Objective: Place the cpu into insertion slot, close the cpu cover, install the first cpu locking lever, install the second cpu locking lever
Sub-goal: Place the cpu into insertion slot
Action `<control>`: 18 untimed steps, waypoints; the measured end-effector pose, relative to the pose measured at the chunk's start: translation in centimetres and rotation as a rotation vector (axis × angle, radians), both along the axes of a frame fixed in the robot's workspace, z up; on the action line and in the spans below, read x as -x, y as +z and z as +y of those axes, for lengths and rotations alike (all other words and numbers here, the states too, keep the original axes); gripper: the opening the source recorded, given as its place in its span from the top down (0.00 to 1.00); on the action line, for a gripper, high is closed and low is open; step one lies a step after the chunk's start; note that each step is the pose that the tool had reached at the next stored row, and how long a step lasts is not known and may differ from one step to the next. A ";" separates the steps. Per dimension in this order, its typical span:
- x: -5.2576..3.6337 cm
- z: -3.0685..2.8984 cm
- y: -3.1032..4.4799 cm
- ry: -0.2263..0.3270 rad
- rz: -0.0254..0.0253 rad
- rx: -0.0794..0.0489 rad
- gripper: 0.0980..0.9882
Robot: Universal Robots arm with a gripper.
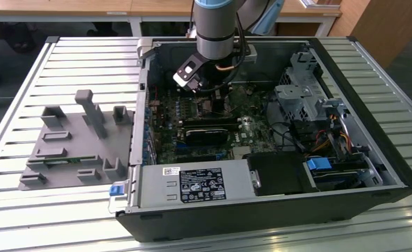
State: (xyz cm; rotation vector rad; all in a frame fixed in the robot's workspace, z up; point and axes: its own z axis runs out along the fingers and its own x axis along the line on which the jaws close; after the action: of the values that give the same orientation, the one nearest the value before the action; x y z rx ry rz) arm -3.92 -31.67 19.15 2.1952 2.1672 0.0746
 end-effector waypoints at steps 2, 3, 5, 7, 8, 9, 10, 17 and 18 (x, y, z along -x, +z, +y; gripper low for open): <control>0.00 0.00 0.09 0.000 0.0001 -0.001 0.42; 0.00 0.00 0.11 0.000 0.0000 -0.002 0.42; 0.00 0.00 0.13 0.000 -0.0001 -0.002 0.42; 0.00 0.00 0.14 0.000 -0.0001 -0.003 0.42; 0.00 0.00 0.16 0.000 0.0001 -0.003 0.42; 0.00 0.00 0.19 0.000 0.0001 -0.003 0.42; 0.00 0.00 0.21 0.000 0.0001 -0.003 0.42; 0.00 0.00 0.38 0.000 0.0000 -0.005 0.42; 0.00 0.00 0.42 0.000 0.0001 -0.005 0.42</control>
State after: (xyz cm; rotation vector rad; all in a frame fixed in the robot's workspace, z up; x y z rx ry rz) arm -3.92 -31.68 19.57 2.1980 2.1695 0.0802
